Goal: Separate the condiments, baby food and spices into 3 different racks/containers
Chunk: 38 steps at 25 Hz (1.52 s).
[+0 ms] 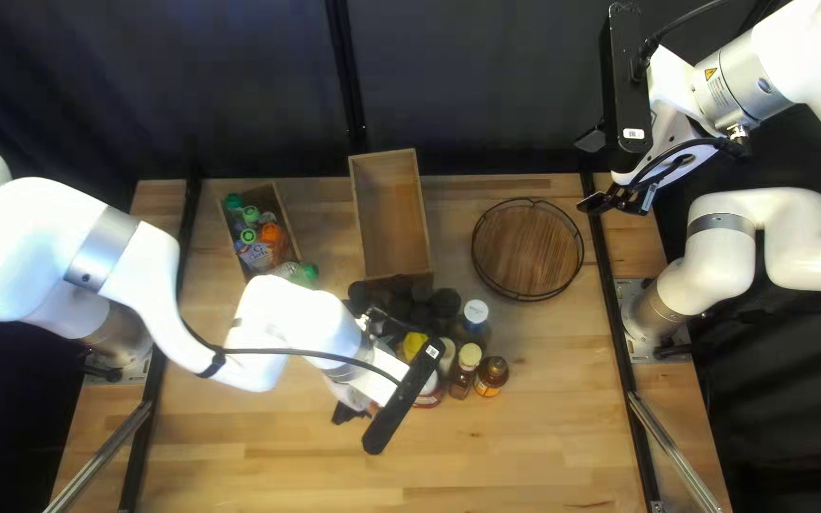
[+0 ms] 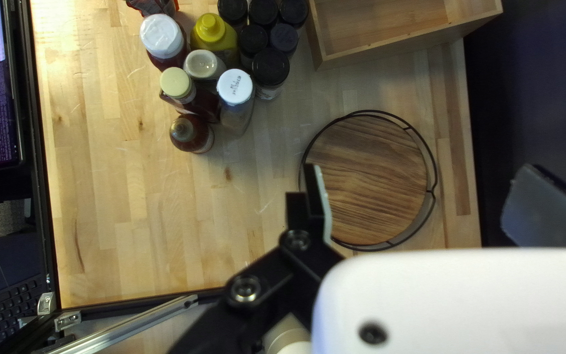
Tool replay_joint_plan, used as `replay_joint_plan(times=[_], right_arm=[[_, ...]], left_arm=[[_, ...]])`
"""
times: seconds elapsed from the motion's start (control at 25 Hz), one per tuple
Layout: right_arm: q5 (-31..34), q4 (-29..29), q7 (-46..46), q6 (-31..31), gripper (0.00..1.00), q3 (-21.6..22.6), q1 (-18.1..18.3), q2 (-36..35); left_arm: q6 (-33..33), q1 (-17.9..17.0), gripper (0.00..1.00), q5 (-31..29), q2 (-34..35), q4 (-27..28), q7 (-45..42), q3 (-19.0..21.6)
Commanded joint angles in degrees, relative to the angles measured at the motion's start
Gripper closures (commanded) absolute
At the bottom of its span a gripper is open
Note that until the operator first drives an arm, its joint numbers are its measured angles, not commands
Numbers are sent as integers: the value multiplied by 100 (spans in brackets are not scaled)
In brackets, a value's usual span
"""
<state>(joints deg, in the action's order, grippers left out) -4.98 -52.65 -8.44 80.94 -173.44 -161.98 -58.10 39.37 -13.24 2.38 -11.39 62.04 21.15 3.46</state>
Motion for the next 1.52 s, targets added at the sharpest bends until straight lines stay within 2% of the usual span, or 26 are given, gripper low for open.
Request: replay_joint_plan(times=[0.04, 0.32, 0.52, 0.92, 1.2, 1.52], right_arm=[[0, 0, 0, 0, 0, 0, 0, 0], [0, 0, 0, 0, 0, 0, 0, 0], [0, 0, 0, 0, 0, 0, 0, 0], [0, 0, 0, 0, 0, 0, 0, 0], [0, 0, 0, 0, 0, 0, 0, 0], [0, 0, 0, 0, 0, 0, 0, 0]], left_arm=[[400, -23, 100, 66, 345, -29, 67, 54], [1274, 34, 100, 381, 1364, -410, 425, -18], [1888, 189, 100, 487, 2188, -904, 695, -261], [2748, 768, 100, 20, 4007, -2033, 973, -811], [3041, 1175, 100, -388, 4711, -2500, 1436, -1267], [2872, 1533, 100, -789, 4774, -2713, 1853, -1708]])
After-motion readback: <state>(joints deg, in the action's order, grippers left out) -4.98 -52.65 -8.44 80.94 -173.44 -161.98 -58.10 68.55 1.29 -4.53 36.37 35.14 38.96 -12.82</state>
